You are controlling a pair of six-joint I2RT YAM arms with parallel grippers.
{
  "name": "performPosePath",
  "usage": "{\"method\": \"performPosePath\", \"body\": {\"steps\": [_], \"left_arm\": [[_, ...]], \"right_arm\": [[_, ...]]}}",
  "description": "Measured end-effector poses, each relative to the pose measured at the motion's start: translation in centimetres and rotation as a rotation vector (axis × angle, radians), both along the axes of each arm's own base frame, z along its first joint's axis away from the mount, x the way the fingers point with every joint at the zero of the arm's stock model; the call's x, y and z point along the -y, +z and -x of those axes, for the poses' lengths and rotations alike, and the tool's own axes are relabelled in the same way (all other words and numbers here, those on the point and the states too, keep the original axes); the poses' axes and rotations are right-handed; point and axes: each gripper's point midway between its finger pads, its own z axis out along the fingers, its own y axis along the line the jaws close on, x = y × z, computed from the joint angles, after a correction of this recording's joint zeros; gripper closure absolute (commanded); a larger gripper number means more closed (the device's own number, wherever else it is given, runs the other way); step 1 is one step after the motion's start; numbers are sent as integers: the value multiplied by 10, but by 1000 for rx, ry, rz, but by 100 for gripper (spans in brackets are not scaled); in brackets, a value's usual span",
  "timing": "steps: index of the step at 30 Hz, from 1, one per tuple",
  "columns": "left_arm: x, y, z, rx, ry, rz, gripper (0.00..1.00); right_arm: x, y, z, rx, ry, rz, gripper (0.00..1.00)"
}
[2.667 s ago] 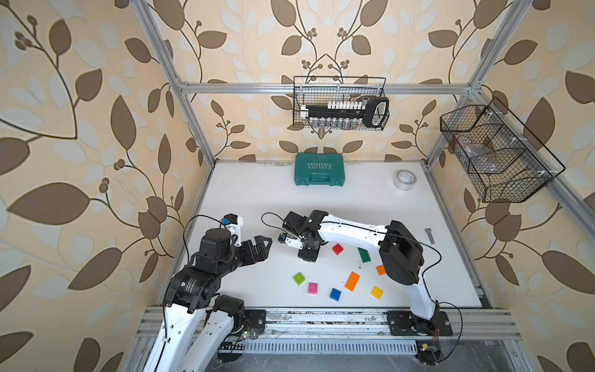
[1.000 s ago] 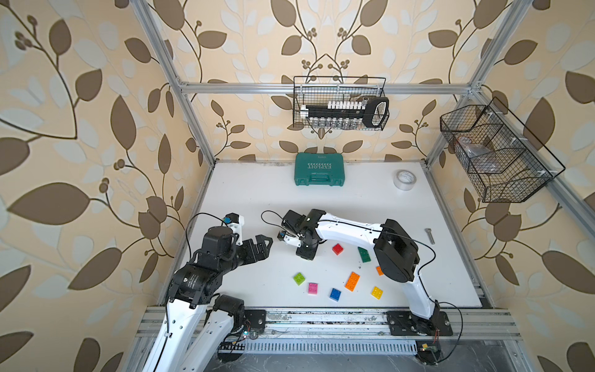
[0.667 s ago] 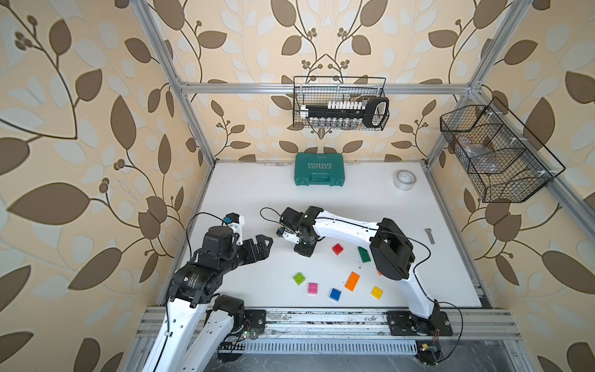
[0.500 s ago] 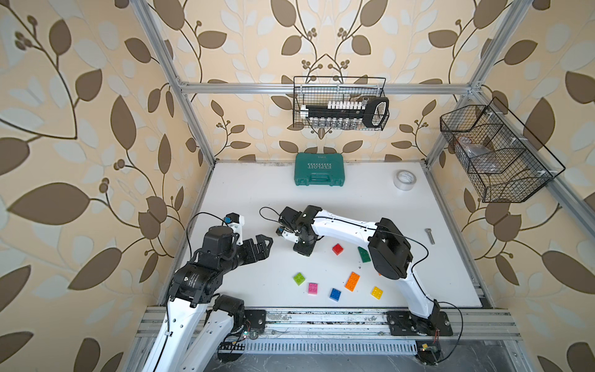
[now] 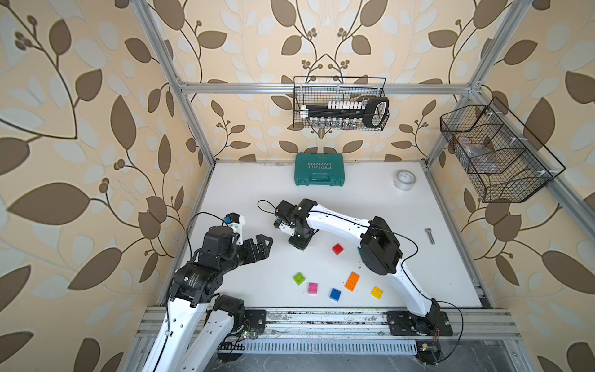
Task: Assemble the letter r with lego
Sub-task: Assemble the lego brick with the lego brick.
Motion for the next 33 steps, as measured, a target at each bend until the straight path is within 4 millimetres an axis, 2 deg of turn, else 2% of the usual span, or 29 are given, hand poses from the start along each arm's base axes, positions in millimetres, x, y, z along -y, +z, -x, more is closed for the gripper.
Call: {"method": "performPosePath", "body": {"steps": [5,15,18,22,30,33], "left_arm": [[0,1,1,5,0,1,1],[2,2,2,9,-10,10,1],[2,2,2,9,-13,14,1],[2,2,2,9,-13,14,1],[2,3,2,10,-13,14,1],[3,3,2,10,-14,14,1]], "right_arm": [[-9,0,-6,-1,-44,-16,87],[-9,2,-6,-14,-101,-15,66],[-5,-3,1,-59,-119,-3,60],[5,-20,13,-134,-137,48,56],[11,-15,17,-166,-175,53,51],[19,-4,16,-152,-214,51,52]]}}
